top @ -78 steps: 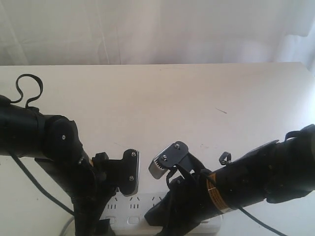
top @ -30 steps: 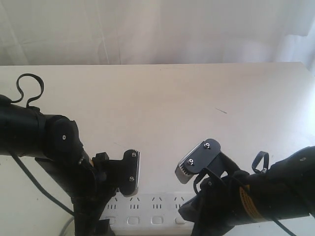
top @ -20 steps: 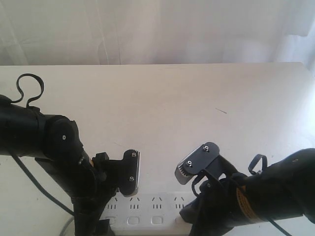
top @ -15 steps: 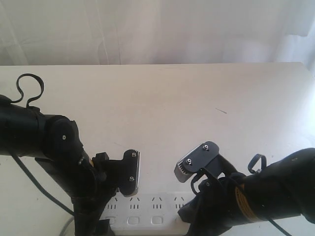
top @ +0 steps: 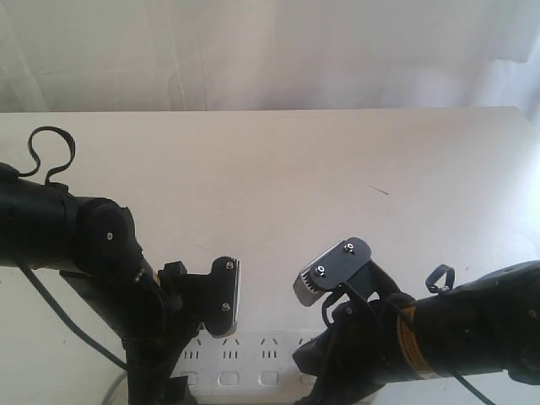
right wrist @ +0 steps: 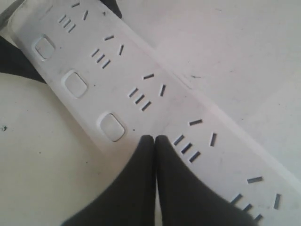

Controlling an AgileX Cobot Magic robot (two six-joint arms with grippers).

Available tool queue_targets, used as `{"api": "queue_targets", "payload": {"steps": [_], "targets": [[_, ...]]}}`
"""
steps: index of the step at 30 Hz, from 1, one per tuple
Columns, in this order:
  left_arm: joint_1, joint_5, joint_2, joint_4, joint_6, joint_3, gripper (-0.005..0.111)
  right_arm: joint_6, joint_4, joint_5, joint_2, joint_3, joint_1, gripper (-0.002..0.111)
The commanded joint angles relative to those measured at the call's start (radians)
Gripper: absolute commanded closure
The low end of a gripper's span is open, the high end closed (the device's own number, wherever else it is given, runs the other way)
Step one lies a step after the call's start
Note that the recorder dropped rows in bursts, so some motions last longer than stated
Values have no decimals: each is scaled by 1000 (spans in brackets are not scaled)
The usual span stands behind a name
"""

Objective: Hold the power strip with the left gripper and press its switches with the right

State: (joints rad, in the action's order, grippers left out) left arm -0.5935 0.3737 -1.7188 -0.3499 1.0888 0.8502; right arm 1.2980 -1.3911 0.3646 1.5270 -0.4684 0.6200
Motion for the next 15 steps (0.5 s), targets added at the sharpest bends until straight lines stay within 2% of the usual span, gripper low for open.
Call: {"api": "queue_targets", "payload": {"steps": [1, 9, 15], "targets": [[1, -26, -16, 34, -21, -11, 107, -13, 6, 4, 0, 2, 1, 108], [3, -52, -16, 98, -90, -11, 107, -17, 23, -1, 0, 2, 1, 108], [3, -105, -16, 181, -206, -11, 107, -94, 119, 27, 0, 2, 1, 108]]}}
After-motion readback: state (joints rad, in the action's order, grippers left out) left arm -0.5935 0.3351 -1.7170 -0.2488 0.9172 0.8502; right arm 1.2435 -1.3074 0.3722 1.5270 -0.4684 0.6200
